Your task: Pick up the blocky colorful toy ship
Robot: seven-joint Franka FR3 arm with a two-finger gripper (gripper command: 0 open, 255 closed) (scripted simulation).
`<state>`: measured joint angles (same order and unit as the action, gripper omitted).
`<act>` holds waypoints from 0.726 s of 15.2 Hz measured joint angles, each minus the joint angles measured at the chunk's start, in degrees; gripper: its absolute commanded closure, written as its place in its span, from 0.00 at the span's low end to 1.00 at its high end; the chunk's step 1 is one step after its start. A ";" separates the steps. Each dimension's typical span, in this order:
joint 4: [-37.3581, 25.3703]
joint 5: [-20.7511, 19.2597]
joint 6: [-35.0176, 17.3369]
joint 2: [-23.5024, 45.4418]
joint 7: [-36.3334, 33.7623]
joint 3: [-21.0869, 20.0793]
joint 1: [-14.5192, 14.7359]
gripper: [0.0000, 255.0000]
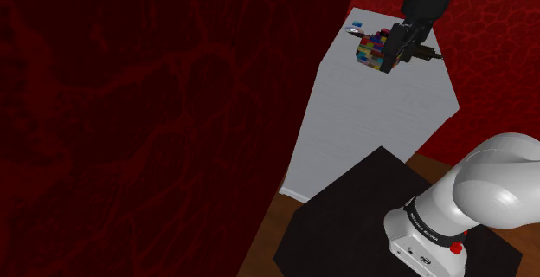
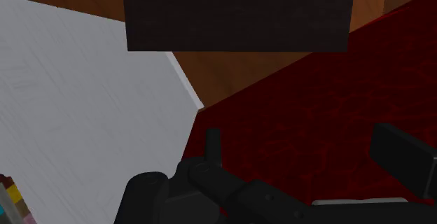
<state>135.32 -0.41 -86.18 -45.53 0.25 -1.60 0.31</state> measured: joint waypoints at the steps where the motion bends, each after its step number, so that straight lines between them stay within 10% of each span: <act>1: 0.00 0.00 0.00 0.00 0.00 0.00 0.00 0.00; 11: -1.82 -6.62 -7.22 7.53 10.44 10.35 -3.79 0.00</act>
<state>133.50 -7.03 -93.40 -38.01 10.69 8.75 -3.49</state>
